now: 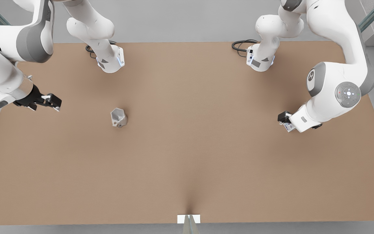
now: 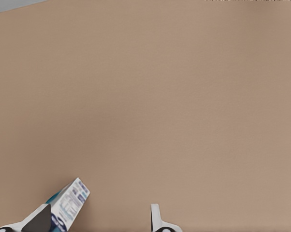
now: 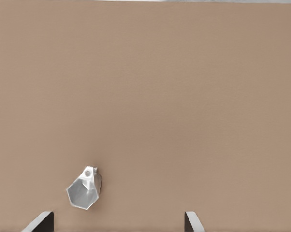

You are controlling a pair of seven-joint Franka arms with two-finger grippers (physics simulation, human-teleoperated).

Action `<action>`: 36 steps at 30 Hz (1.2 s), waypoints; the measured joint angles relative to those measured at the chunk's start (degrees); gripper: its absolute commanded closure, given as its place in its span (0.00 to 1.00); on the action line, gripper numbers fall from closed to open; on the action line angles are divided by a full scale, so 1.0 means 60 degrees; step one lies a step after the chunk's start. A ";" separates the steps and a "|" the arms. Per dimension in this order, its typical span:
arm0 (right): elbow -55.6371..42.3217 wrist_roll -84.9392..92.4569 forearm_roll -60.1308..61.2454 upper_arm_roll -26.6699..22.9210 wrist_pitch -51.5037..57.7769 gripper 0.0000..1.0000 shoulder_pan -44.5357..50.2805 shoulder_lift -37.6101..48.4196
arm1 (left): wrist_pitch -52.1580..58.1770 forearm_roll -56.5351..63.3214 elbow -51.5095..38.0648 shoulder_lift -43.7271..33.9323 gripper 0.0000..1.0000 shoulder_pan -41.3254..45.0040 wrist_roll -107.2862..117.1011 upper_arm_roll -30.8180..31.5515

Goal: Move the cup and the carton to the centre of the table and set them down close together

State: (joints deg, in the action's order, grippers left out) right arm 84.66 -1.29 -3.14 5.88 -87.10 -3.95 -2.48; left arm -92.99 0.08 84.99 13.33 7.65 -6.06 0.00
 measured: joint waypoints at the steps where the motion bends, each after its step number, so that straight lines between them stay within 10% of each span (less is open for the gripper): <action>1: -0.0003 0.0019 -0.0132 -0.0008 -0.0032 0.00 0.0218 -0.0075 | 0.0001 -0.0007 0.0000 0.0005 0.00 0.0001 0.0000 0.0000; 5: 0.0126 0.0044 0.0021 0.0267 0.0922 0.00 0.0770 -0.0850 | 0.0000 -0.0021 0.0000 0.0181 0.00 -0.0018 -0.0029 0.0000; 11: 0.3546 -0.2979 0.0103 0.1017 -0.2730 0.00 0.2761 -0.1042 | -0.0070 -0.0042 0.0000 0.0456 0.00 -0.0024 0.0000 -0.0012; 23: 0.7812 -0.2193 0.0154 0.0062 -0.5491 0.00 0.0333 0.1089 | -0.0147 -0.0050 0.0000 0.0840 0.00 -0.0030 0.0013 -0.0015; 26: 0.7750 -0.2823 0.0171 0.0148 -0.5727 0.00 0.2929 0.1030 | -0.0147 -0.0054 0.0000 0.0987 0.00 -0.0044 0.0015 -0.0015; 36: 0.6595 -0.2627 0.0171 0.0133 -0.5518 0.00 0.1829 -0.0356 | -0.0147 -0.0061 0.0000 0.1309 0.00 -0.0064 0.0009 -0.0014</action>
State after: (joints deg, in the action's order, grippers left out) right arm 124.23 -17.05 -2.11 6.68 -120.21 7.02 -4.62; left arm -93.87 -0.29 84.99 21.19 7.26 -6.01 -0.09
